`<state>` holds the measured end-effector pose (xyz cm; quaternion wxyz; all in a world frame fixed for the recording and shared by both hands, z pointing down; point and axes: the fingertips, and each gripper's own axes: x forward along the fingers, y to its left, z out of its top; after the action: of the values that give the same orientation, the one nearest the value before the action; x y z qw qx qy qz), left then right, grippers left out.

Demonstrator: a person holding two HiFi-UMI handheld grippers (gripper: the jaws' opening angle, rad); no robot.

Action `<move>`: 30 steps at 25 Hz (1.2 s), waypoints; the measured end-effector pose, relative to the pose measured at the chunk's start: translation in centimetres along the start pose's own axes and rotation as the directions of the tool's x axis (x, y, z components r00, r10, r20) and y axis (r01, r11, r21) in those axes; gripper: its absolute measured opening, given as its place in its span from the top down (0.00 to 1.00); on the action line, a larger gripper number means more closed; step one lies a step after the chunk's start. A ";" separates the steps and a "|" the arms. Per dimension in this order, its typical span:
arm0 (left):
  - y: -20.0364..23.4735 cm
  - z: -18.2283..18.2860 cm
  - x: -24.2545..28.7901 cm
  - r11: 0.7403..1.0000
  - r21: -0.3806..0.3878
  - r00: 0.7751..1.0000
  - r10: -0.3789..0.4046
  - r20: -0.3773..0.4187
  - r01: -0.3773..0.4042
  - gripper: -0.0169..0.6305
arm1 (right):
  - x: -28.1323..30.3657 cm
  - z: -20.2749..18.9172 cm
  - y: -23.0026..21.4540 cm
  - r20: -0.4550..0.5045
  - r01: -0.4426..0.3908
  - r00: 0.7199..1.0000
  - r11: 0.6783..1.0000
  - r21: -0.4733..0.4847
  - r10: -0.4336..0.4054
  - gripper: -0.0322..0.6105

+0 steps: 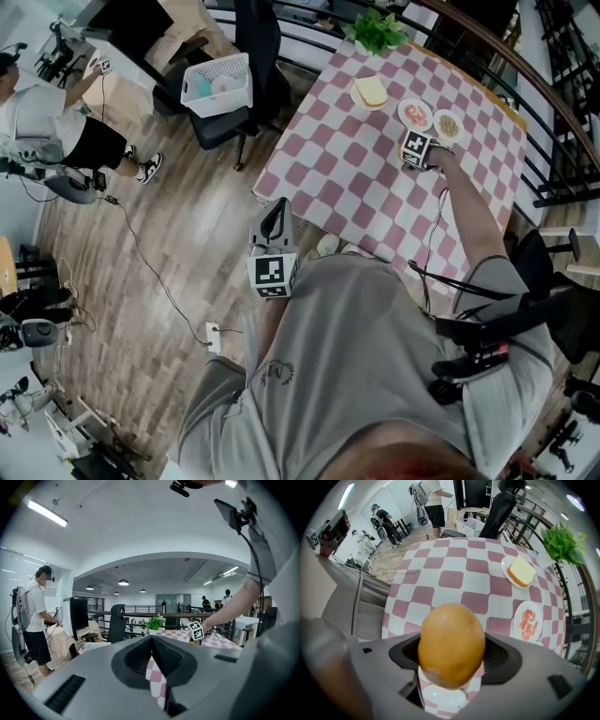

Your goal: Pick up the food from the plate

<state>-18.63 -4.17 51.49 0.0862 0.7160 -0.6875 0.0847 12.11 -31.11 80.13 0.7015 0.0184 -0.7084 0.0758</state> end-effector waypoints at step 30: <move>0.0 -0.4 1.1 0.999 0.001 0.998 0.044 -0.034 -0.044 0.96 | 10.3 -0.1 3.3 -0.091 0.022 0.996 0.999 0.026 -0.020 0.43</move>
<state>-18.55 -5.11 52.14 0.0959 0.6992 -0.7015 0.0986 11.60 -26.98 90.13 0.7332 0.0319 -0.6747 0.0789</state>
